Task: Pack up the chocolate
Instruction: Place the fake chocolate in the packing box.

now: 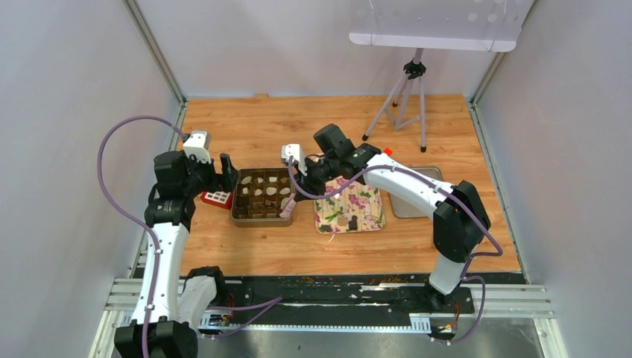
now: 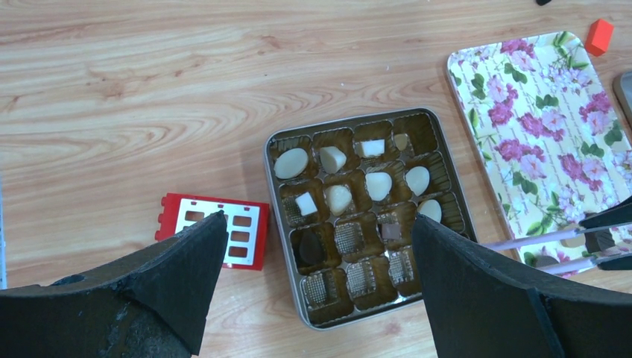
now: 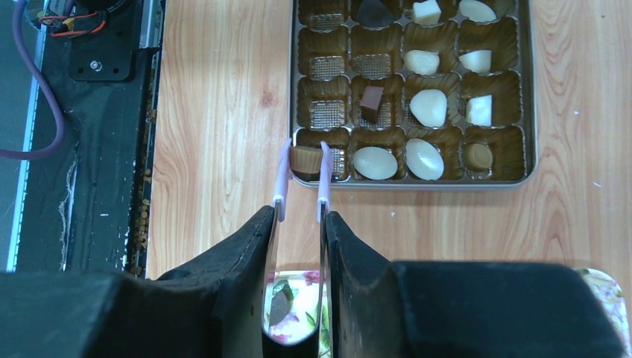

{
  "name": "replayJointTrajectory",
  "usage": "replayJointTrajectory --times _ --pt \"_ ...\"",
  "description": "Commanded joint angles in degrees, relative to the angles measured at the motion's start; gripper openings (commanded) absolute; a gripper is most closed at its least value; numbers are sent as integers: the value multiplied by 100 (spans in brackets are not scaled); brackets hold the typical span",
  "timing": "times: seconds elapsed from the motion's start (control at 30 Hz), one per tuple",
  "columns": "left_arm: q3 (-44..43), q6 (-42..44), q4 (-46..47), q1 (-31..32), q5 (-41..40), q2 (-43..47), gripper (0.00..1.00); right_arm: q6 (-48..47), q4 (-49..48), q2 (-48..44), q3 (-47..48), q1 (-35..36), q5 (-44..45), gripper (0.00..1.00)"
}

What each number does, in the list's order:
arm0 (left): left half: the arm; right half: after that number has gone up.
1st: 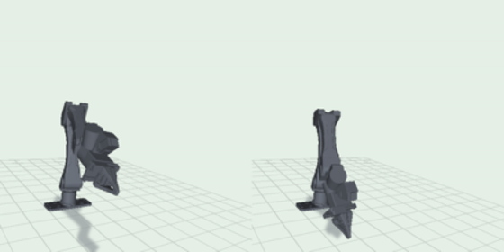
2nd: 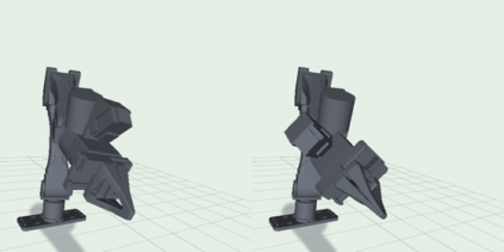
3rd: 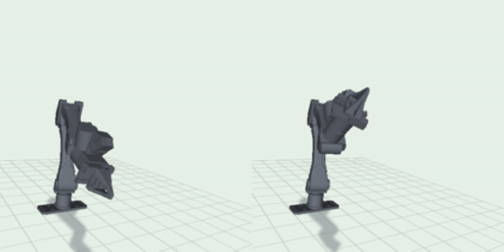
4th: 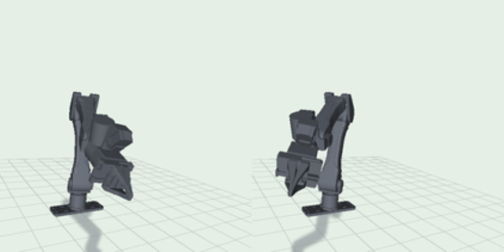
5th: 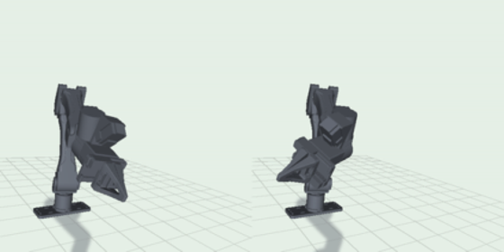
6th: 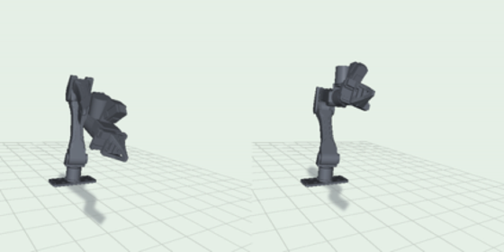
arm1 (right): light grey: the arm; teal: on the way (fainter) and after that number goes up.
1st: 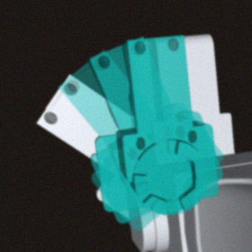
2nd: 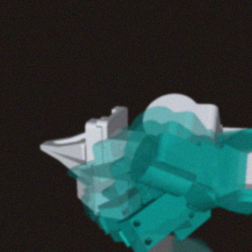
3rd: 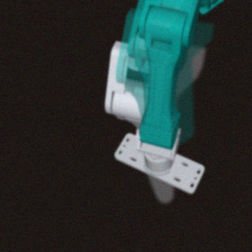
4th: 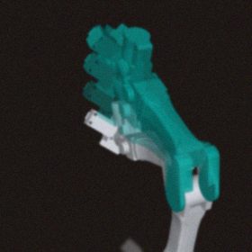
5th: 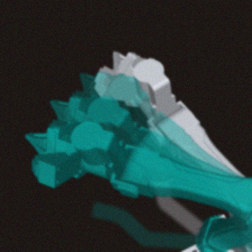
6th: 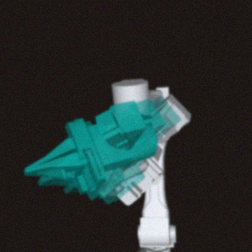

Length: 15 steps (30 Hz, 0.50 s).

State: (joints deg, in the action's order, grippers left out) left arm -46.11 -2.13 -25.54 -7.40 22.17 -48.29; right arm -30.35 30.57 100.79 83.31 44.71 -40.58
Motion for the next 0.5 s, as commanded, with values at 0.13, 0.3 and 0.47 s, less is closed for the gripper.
replayJointTrajectory --times 0.13,0.3,0.47 --pt "5 -49 149 -69 38 109 100 -104 -328 144 253 119 74 30" --pt "22 -50 153 -68 41 104 100 -62 -341 145 297 126 129 36" --pt "18 -77 185 -68 70 75 100 85 -392 70 404 126 120 39"
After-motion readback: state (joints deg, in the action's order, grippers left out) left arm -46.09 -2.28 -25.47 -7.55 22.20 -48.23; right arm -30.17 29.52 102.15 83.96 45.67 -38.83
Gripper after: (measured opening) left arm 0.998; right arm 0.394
